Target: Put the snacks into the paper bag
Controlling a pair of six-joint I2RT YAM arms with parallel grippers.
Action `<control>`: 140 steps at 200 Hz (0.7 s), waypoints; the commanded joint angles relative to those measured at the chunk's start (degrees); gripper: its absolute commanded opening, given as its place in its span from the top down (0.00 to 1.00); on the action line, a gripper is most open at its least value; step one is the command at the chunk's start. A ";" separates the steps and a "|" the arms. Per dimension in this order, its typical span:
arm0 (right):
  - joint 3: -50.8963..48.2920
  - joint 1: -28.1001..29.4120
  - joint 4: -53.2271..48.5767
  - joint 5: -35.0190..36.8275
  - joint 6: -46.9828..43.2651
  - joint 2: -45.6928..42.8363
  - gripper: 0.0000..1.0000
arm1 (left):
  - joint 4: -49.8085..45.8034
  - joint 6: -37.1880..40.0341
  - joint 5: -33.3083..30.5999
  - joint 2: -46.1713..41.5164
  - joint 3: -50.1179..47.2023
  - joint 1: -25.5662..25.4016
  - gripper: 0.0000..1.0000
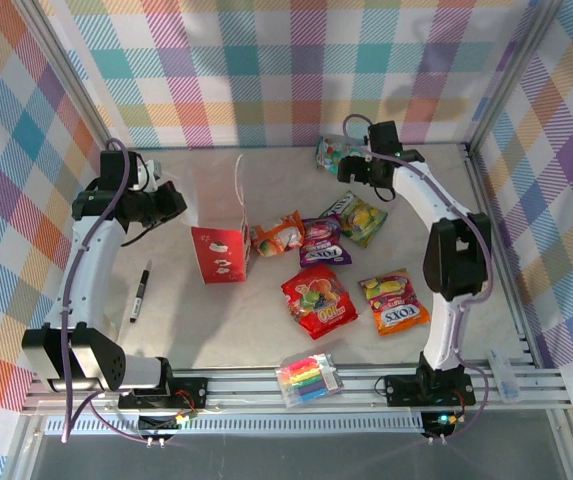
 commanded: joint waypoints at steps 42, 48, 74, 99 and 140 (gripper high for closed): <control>22.41 -0.07 -8.45 1.73 -9.57 16.94 0.01 | -2.73 2.14 0.08 0.61 2.85 0.77 0.99; 24.78 -0.09 -9.27 2.20 -10.60 18.75 0.01 | -2.60 2.08 0.04 0.56 2.61 0.77 0.99; 34.81 0.29 -13.73 4.96 -15.38 25.78 0.01 | -2.04 1.90 0.90 0.68 2.04 0.77 0.99; 38.86 0.56 -14.25 6.35 -19.36 29.68 0.01 | -2.16 2.12 0.57 1.27 2.01 0.77 0.99; 38.72 1.51 -12.24 4.92 -27.94 32.30 0.01 | -2.86 2.05 0.64 1.32 2.43 0.77 0.99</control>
